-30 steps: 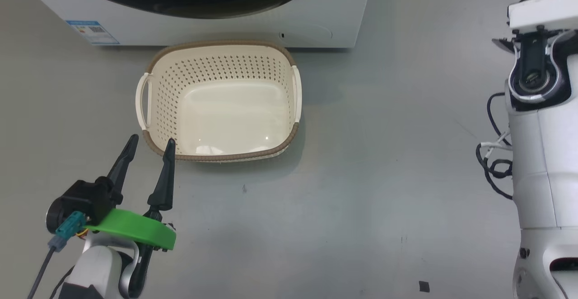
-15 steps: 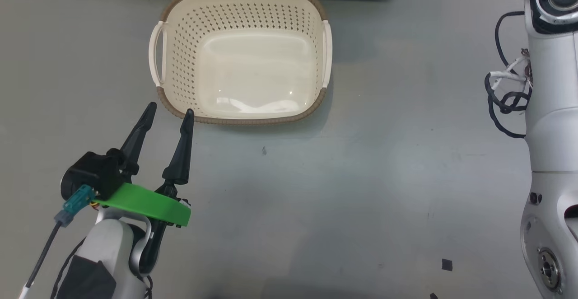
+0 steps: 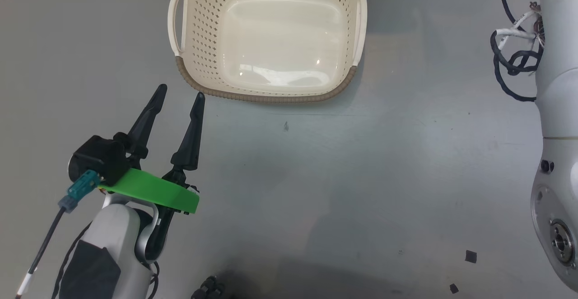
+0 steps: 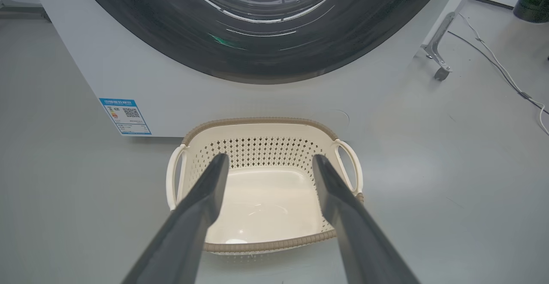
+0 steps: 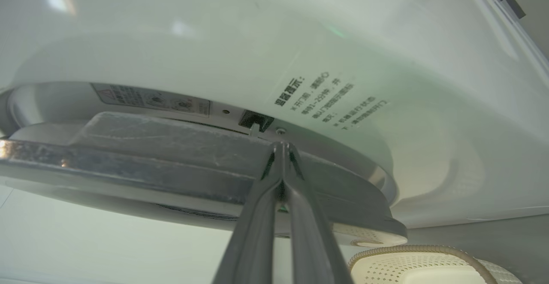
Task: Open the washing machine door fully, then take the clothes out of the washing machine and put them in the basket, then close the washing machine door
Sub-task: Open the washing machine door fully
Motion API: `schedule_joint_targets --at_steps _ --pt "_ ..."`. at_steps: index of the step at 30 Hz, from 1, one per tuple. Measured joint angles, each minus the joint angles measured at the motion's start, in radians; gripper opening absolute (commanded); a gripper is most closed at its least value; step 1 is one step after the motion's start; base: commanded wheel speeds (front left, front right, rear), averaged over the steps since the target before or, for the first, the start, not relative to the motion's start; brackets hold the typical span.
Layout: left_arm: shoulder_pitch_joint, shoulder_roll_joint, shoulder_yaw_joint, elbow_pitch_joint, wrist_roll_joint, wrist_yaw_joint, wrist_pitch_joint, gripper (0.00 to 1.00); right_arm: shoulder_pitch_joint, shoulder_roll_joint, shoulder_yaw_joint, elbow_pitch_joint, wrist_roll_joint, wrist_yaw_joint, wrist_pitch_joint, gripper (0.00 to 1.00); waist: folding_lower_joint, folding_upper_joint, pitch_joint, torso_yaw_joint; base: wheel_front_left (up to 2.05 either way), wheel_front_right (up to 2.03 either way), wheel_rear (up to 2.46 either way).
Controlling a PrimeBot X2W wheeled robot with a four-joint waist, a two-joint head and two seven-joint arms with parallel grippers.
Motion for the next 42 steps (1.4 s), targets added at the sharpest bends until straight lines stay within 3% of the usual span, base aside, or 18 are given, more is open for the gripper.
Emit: schedule_joint_targets --at_steps 12,17,42 --pt "-0.011 -0.003 -0.009 0.004 -0.025 0.000 0.000 1.00 -0.091 -0.010 -0.001 0.041 0.024 0.008 0.013 0.00 0.0000 0.0000 0.048 0.034 0.00 0.00 0.00" --pt "-0.021 -0.004 -0.009 0.007 -0.025 0.000 0.000 1.00 -0.105 -0.020 0.010 0.064 0.087 0.009 0.036 0.00 0.0000 0.0000 0.056 0.042 0.00 0.00 0.00" --pt "-0.053 0.000 0.045 -0.026 -0.024 0.000 0.000 1.00 -0.010 -0.034 0.073 0.056 0.325 0.018 0.200 0.00 -0.0001 0.0000 0.006 0.008 0.00 0.00 0.00"
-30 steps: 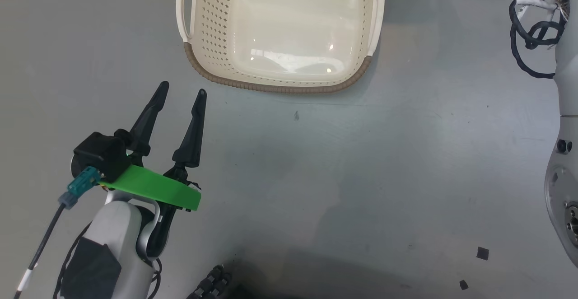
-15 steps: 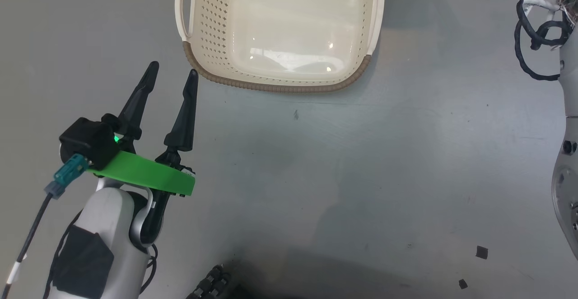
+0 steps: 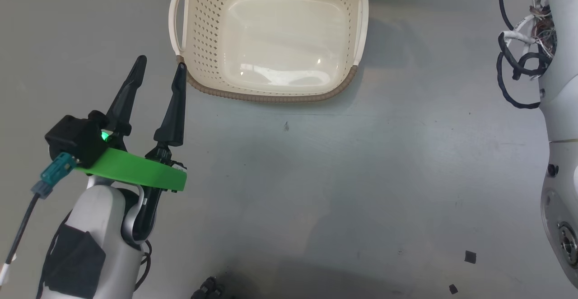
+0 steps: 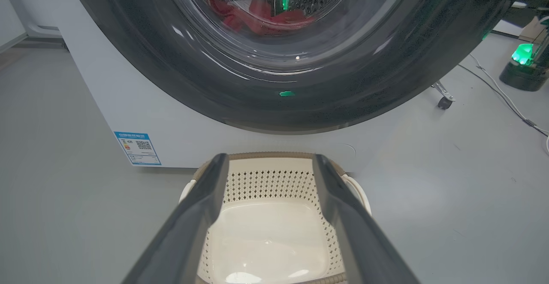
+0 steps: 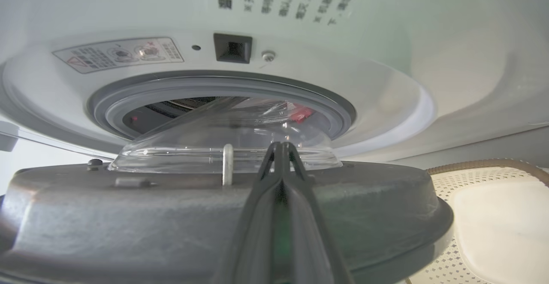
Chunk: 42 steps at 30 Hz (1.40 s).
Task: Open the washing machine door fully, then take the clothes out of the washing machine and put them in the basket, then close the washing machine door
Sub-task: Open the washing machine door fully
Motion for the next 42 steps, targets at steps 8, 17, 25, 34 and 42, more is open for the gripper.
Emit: schedule_joint_targets --at_steps 8,17,25,34,42 --pt "0.000 0.000 0.015 -0.003 0.003 0.000 0.000 1.00 0.055 -0.003 0.028 -0.004 0.040 0.000 0.083 0.00 0.0000 0.0000 -0.034 -0.014 0.00 0.00 0.00" --pt "0.004 -0.001 0.022 0.001 0.007 0.000 0.000 1.00 0.154 0.035 0.106 0.001 0.101 0.003 0.207 0.00 -0.0001 0.0000 -0.086 -0.012 0.00 0.00 0.00" --pt "0.024 -0.005 0.027 0.010 0.009 0.000 0.000 1.00 0.226 0.026 0.161 0.003 0.137 0.009 0.274 0.00 -0.0001 0.0000 -0.139 -0.001 0.00 0.00 0.00" --pt "0.048 -0.026 0.017 0.033 0.017 0.000 0.000 1.00 0.336 0.031 0.261 -0.001 0.184 0.009 0.324 0.00 -0.0001 0.0000 -0.203 0.027 0.00 0.00 0.00" --pt "0.081 -0.040 -0.009 0.062 0.017 0.000 0.000 1.00 0.415 0.029 0.322 -0.030 0.213 0.009 0.279 0.00 -0.0001 0.0000 -0.257 0.078 0.00 0.00 0.00"
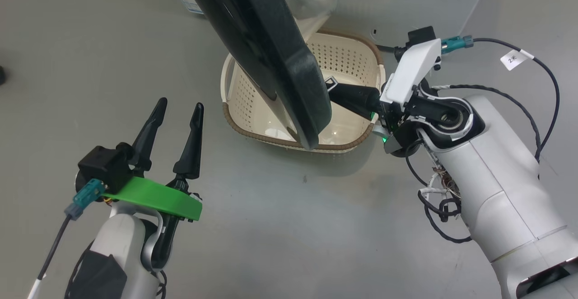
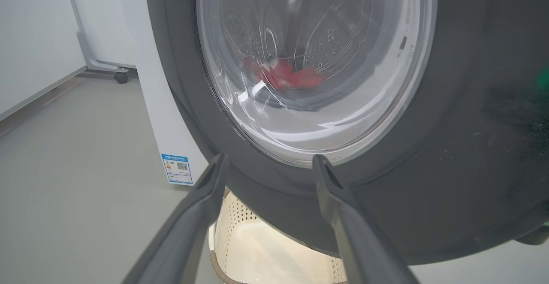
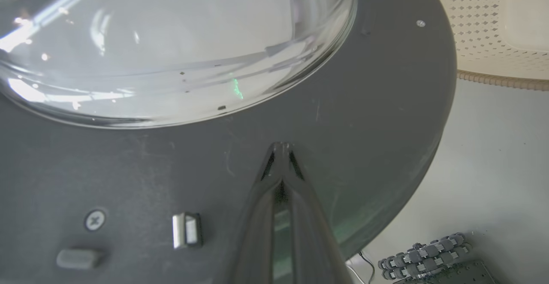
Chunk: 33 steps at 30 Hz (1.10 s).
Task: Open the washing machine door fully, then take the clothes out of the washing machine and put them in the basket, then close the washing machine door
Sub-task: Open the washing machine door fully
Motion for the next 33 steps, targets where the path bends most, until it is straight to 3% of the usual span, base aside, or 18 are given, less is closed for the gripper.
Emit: schedule_joint_targets --at_steps 22,33 --pt "0.052 -0.016 -0.034 0.054 -0.002 0.000 0.000 1.00 0.090 0.000 0.166 -0.028 0.027 0.000 -0.206 0.00 0.0000 0.0000 -0.122 0.177 0.00 0.00 0.00" --pt "0.090 0.006 0.006 0.062 -0.012 0.000 0.000 1.00 0.109 0.006 0.255 -0.074 0.099 0.000 -0.292 0.00 0.0000 0.0000 -0.193 0.207 0.00 0.00 0.00"
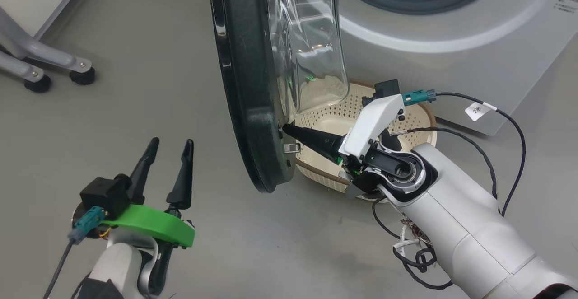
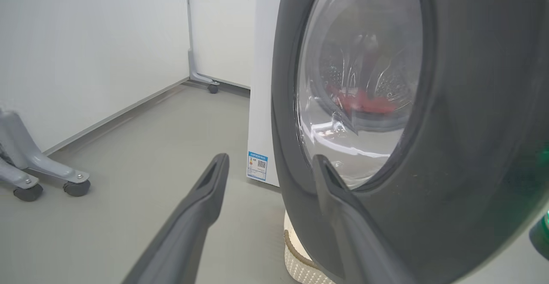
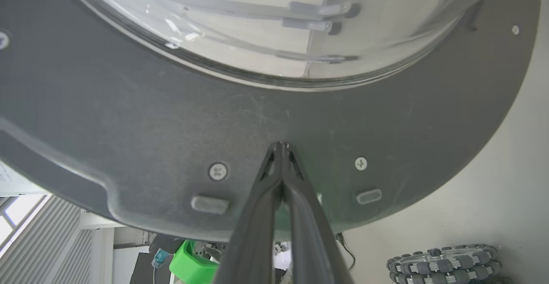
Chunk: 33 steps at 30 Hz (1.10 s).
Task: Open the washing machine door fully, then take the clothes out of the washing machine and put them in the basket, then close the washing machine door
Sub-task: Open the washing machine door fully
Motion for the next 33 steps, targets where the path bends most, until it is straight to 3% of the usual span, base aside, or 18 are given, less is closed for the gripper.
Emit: schedule_joint_targets --at_steps 11,21,22,24,25,33 --pt "0.019 0.015 0.057 -0.007 0.000 0.000 0.000 1.00 0.004 0.003 -0.028 -0.020 0.000 0.000 -0.095 0.00 0.0000 0.0000 -0.022 -0.071 0.00 0.00 0.00" --pt "0.033 0.018 0.079 -0.010 0.000 0.000 0.000 1.00 0.064 0.005 -0.113 -0.044 -0.025 0.000 -0.202 0.00 0.0000 0.0000 -0.042 -0.140 0.00 0.00 0.00" --pt "0.034 0.018 0.080 -0.010 0.000 0.000 0.000 1.00 0.069 0.005 -0.123 -0.046 -0.034 0.000 -0.220 0.13 0.0000 0.0000 -0.043 -0.145 0.00 0.00 0.00" --pt "0.034 0.017 0.077 -0.012 0.000 0.000 0.000 1.00 0.080 -0.004 -0.149 -0.054 -0.056 0.000 -0.265 0.84 0.0000 0.0000 -0.046 -0.153 0.00 0.00 0.00" --pt "0.035 0.018 0.077 -0.013 0.000 0.000 0.000 1.00 0.084 -0.011 -0.159 -0.057 -0.074 0.000 -0.288 1.00 0.0000 0.0000 -0.047 -0.156 0.00 0.00 0.00" --pt "0.040 0.018 0.081 -0.017 0.002 0.000 0.000 1.00 0.088 -0.101 -0.197 -0.051 -0.274 0.000 -0.503 1.00 0.0000 0.0000 -0.053 -0.170 0.00 0.00 0.00"
